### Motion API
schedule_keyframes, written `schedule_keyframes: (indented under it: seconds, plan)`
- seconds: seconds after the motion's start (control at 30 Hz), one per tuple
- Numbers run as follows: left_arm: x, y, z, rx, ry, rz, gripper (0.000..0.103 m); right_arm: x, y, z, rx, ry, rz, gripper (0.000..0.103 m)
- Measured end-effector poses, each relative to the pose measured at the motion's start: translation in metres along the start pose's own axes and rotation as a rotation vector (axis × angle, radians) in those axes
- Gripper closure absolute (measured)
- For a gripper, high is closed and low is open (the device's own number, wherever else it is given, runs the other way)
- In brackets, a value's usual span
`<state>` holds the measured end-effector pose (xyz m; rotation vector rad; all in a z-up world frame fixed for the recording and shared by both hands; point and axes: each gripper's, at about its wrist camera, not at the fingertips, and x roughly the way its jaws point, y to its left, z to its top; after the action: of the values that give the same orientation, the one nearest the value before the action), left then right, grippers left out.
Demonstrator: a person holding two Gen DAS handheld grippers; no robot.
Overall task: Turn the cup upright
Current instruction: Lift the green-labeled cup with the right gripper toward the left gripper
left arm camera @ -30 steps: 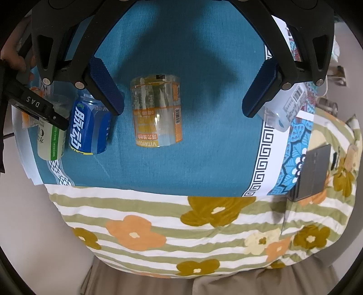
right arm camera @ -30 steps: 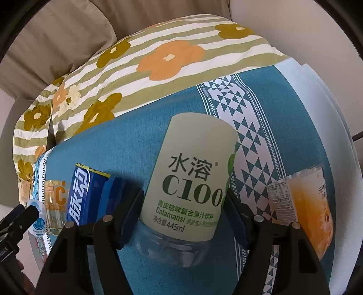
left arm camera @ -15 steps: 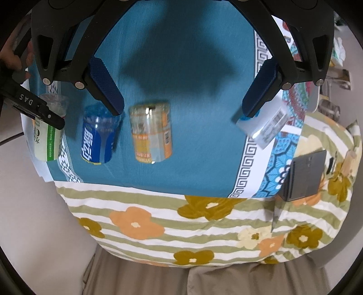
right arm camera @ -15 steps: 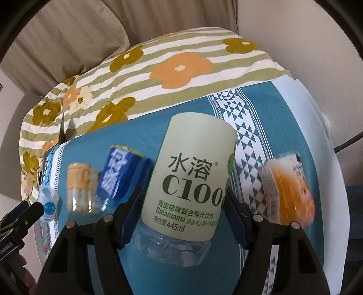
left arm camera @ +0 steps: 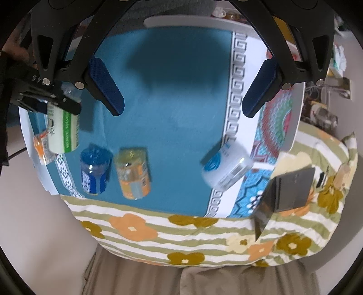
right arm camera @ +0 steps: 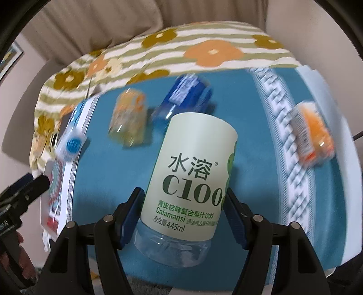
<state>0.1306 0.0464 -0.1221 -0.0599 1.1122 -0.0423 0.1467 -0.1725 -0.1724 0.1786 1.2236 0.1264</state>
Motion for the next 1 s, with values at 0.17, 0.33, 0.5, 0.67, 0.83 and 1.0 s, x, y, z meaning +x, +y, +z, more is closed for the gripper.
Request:
schedule_keyframes:
  seconds: [0.17, 0.33, 0.5, 0.67, 0.83, 1.0]
  plan:
    - [0.0, 0.017, -0.016, -0.028, 0.018, 0.01, 0.0, 0.019, 0.017, -0.02, -0.039, 0.063, 0.021, 0.037]
    - [0.005, 0.031, -0.028, -0.052, 0.04, 0.021, 0.0, 0.034, 0.028, -0.027, -0.09, 0.087, 0.022, 0.037]
    - [0.008, 0.038, -0.033, -0.066, 0.051, 0.019, 0.0, 0.042, 0.032, -0.031, -0.098, 0.103, 0.022, 0.037]
    - [0.009, 0.038, -0.033, -0.067, 0.049, 0.014, 0.0, 0.045, 0.034, -0.031, -0.081, 0.109, 0.016, 0.036]
    - [0.007, 0.038, -0.032, -0.06, 0.047, 0.017, 0.0, 0.046, 0.032, -0.03, -0.059, 0.11, 0.03, 0.021]
    - [0.006, 0.038, -0.031, -0.059, 0.042, 0.015, 0.0, 0.044, 0.031, -0.031, -0.045, 0.096, 0.039, 0.015]
